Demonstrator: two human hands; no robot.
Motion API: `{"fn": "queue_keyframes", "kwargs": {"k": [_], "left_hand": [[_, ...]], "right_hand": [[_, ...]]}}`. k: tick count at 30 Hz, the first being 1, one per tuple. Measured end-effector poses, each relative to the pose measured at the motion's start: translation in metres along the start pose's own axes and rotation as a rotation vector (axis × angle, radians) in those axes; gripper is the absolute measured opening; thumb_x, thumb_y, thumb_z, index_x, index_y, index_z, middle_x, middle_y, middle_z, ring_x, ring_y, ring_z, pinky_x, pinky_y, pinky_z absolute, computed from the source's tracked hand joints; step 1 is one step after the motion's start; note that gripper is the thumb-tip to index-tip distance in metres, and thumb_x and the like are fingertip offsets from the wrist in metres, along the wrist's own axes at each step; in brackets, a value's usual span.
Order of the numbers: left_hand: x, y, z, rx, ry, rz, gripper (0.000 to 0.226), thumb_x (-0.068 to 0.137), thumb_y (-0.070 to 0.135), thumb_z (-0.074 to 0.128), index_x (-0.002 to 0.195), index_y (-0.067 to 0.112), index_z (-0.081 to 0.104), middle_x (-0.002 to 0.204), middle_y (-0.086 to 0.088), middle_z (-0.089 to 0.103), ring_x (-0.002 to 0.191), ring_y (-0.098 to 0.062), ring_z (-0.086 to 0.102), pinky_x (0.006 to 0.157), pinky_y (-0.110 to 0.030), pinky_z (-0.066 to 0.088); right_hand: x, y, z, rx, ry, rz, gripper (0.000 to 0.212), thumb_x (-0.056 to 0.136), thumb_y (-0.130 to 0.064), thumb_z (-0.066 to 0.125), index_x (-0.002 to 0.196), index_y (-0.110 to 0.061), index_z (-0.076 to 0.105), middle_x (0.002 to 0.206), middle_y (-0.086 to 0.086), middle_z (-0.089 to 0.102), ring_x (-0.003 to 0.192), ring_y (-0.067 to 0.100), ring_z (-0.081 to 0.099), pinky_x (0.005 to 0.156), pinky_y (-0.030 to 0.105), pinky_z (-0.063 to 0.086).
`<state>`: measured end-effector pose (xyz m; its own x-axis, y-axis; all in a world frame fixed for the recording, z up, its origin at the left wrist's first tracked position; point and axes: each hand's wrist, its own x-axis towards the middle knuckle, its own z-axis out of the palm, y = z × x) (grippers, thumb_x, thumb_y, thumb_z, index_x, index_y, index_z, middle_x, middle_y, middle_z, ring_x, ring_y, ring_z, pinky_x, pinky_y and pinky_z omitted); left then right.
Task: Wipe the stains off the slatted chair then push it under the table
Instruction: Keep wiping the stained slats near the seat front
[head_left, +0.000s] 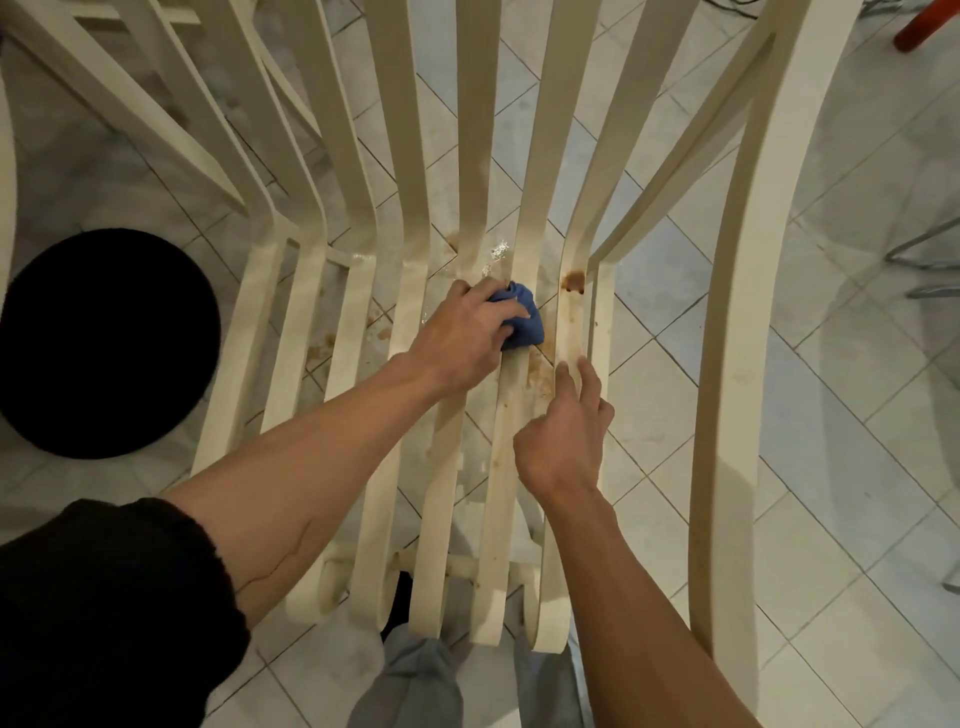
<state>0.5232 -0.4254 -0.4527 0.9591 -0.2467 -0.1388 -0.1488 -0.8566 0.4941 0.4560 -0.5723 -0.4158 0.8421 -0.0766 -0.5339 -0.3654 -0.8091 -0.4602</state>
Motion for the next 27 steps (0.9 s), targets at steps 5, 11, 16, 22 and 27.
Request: {"fn": "queue_keyframes", "kwargs": {"k": [5, 11, 16, 22, 27], "left_hand": [[-0.01, -0.001, -0.008, 0.022, -0.149, 0.13, 0.027, 0.09, 0.005, 0.056, 0.113, 0.013, 0.069, 0.115, -0.01, 0.058, 0.103, -0.025, 0.054, 0.095, -0.032, 0.03], [0.012, 0.008, -0.015, 0.004, -0.092, -0.007, 0.031, 0.094, 0.008, 0.051, 0.121, 0.015, 0.064, 0.115, -0.01, 0.054, 0.104, -0.026, 0.049, 0.096, -0.03, 0.03], [-0.021, 0.005, -0.002, -0.019, -0.091, 0.079, 0.027, 0.089, 0.01, 0.056, 0.112, 0.015, 0.068, 0.111, -0.009, 0.056, 0.097, -0.03, 0.054, 0.09, -0.043, 0.039], [-0.015, 0.007, -0.006, 0.009, -0.152, 0.077, 0.028, 0.088, 0.008, 0.053, 0.108, 0.014, 0.07, 0.103, -0.01, 0.057, 0.092, -0.031, 0.055, 0.088, -0.04, 0.037], [-0.015, 0.013, -0.004, 0.024, -0.072, 0.029, 0.026, 0.082, -0.001, 0.059, 0.103, 0.009, 0.07, 0.103, -0.014, 0.058, 0.093, -0.03, 0.056, 0.082, -0.029, 0.024]], "right_hand": [[-0.004, 0.009, 0.001, 0.041, -0.008, -0.019, 0.083, 0.082, 0.006, 0.064, 0.153, -0.012, 0.026, 0.163, -0.004, 0.008, 0.144, 0.022, 0.024, 0.115, 0.029, 0.029], [-0.004, 0.013, 0.004, 0.136, 0.023, -0.015, 0.085, 0.081, 0.011, 0.063, 0.153, -0.014, 0.026, 0.163, -0.007, 0.011, 0.146, 0.015, 0.021, 0.111, 0.018, 0.018], [-0.004, 0.016, 0.004, 0.169, 0.017, -0.029, 0.085, 0.08, 0.014, 0.057, 0.154, -0.014, 0.026, 0.163, -0.008, 0.01, 0.144, 0.017, 0.025, 0.109, 0.016, 0.02], [-0.006, 0.016, 0.004, 0.184, 0.021, -0.018, 0.084, 0.081, 0.014, 0.057, 0.154, -0.014, 0.026, 0.163, -0.01, 0.009, 0.144, 0.014, 0.023, 0.106, 0.013, 0.019], [-0.004, 0.016, 0.005, 0.182, 0.016, -0.017, 0.086, 0.079, 0.015, 0.056, 0.154, -0.014, 0.026, 0.163, -0.009, 0.009, 0.145, 0.014, 0.022, 0.104, 0.011, 0.017]]}}
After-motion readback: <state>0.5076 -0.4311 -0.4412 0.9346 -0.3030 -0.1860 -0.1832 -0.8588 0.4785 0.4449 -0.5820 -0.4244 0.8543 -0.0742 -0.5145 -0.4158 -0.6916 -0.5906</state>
